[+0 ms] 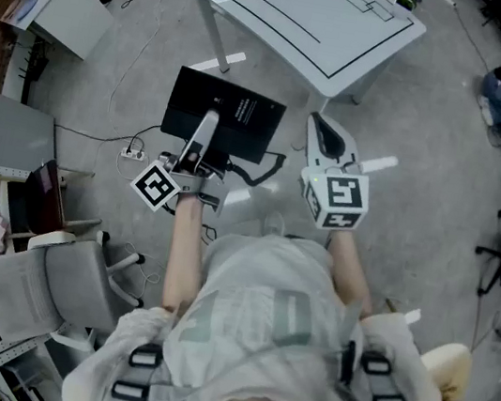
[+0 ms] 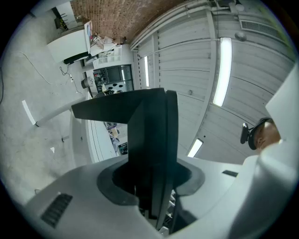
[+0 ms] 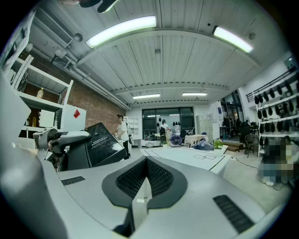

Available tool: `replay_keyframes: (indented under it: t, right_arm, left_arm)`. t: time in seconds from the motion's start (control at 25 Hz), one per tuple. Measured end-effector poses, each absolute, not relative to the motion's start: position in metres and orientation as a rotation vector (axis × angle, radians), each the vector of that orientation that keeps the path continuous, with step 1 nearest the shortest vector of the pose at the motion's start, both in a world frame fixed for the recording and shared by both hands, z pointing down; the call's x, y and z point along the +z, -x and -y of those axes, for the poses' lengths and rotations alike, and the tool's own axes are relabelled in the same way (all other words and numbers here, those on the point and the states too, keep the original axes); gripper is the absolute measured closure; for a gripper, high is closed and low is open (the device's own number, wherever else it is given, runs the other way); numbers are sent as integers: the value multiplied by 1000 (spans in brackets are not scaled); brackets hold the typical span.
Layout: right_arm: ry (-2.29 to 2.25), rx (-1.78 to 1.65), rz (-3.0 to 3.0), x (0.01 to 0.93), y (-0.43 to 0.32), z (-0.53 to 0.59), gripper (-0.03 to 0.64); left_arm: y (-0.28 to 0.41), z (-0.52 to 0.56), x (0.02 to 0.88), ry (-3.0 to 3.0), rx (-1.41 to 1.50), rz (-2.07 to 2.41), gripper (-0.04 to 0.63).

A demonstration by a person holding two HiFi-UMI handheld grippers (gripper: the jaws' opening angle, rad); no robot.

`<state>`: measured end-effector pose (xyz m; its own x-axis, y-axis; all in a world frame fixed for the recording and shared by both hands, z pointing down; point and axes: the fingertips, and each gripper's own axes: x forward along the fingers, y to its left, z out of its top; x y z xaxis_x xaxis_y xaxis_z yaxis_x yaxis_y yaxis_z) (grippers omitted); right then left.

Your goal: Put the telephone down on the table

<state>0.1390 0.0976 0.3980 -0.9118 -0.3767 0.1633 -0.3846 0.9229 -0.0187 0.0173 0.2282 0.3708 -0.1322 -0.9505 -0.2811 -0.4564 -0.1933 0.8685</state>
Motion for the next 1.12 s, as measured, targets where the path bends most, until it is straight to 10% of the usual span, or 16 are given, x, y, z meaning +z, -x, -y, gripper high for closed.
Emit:
replay_keyframes:
  t: [1.12]
  right_arm:
    - [-571, 152, 2847, 429, -145, -94, 609]
  left_arm:
    - [-39, -208, 399, -1650, -1031, 1814, 431]
